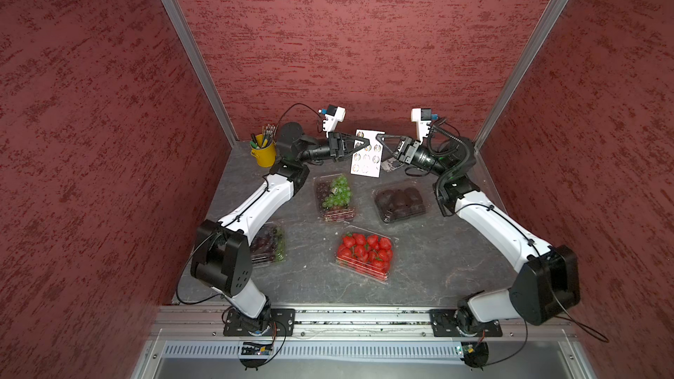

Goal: Label fruit boxes
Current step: Adjust the label sticker.

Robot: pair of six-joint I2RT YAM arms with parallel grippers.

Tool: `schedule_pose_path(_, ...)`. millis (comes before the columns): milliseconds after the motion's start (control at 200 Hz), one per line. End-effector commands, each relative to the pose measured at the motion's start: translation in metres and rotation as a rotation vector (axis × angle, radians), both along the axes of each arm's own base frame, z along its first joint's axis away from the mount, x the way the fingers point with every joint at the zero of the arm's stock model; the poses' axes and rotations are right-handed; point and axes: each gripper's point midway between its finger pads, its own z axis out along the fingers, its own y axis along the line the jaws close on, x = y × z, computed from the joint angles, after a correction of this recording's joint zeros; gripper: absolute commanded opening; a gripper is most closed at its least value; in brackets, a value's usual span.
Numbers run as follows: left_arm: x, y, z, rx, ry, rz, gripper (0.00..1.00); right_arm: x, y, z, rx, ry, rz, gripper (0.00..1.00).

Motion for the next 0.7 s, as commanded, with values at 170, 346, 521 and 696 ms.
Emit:
schedule_pose_path(170,0.002,0.0,0.006,-0.012,-0.029,-0.005,0.0,-0.007,-0.006,0.01,0.009,-0.035,-0.012,0.0)
schedule_pose_path(346,0.009,0.009,0.012,-0.035,-0.029,0.018,0.0,-0.013,-0.005,0.003,-0.004,-0.028,0.012,0.24)
schedule_pose_path(521,0.014,0.014,0.015,-0.044,-0.031,0.038,0.0,-0.02,-0.004,-0.002,-0.014,-0.025,0.038,0.28)
schedule_pose_path(696,0.012,0.008,0.015,-0.045,-0.031,0.019,0.0,-0.023,-0.001,-0.003,-0.011,-0.026,0.071,0.29)
